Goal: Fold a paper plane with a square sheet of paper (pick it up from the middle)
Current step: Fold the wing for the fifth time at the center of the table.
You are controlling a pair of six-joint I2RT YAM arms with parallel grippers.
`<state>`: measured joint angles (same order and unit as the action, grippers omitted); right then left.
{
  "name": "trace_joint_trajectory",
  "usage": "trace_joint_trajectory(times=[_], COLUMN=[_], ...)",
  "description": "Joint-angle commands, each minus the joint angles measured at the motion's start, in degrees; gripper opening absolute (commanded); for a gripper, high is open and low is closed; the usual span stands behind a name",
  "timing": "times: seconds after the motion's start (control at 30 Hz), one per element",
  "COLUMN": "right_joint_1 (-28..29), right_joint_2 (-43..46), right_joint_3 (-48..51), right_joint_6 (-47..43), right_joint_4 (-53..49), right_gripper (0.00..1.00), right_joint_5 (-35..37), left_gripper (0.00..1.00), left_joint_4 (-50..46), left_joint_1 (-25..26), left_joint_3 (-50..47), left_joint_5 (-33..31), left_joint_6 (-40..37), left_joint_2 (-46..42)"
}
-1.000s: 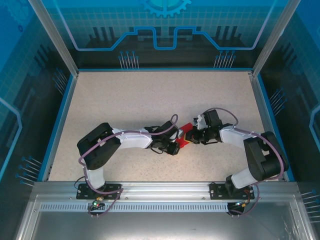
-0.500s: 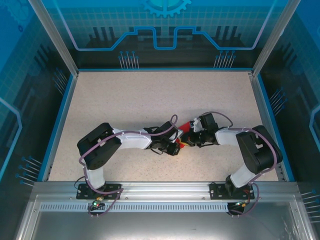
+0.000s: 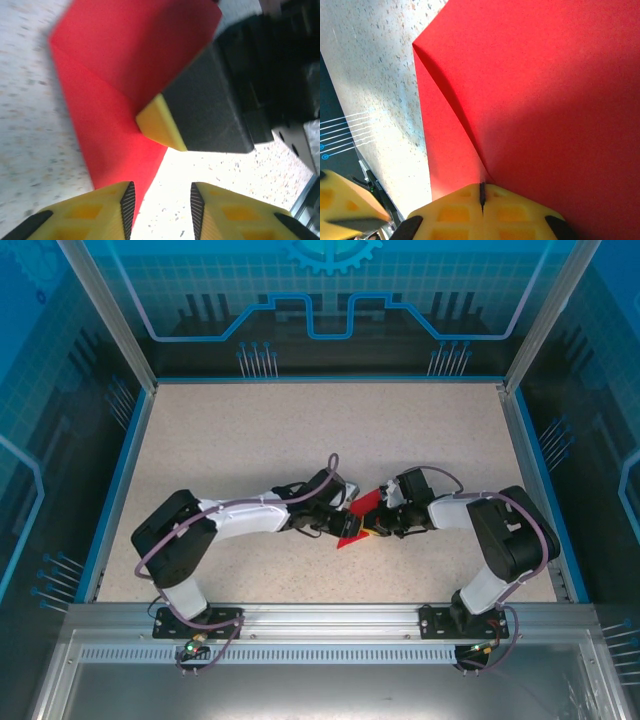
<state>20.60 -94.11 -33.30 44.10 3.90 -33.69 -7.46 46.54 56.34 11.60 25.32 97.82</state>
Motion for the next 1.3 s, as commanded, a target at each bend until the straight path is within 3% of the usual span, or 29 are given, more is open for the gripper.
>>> trace_joint_trajectory(times=[0.0,0.4,0.83,1.27], right_joint_1=[0.8,0.8,0.8,0.8], right_joint_2=[-1.2,-1.4,-2.2,-1.3], right_joint_3=[2.1,3.0,2.8,1.9], right_joint_6=[-1.4,-2.8,-4.0,-5.2], right_joint_4=[-2.2,-0.7,-1.2,-2.8], right_gripper=[0.00,0.00,0.00,0.00], right_joint_5=[2.3,1.6,1.5,1.5], left_gripper=[0.40,0.40,0.37,0.10], left_joint_4=[-2.9,10.7,13.7,11.7], left_joint_1=[-2.6,-6.6,-6.8,-6.8], left_joint_3=[-0.1,-3.8,-1.3,0.8], left_joint_5=[-0.7,3.3,6.1,7.2], left_joint_6=[4.9,14.1,13.0,10.4], left_joint_2=[-0.7,4.2,8.9,9.9])
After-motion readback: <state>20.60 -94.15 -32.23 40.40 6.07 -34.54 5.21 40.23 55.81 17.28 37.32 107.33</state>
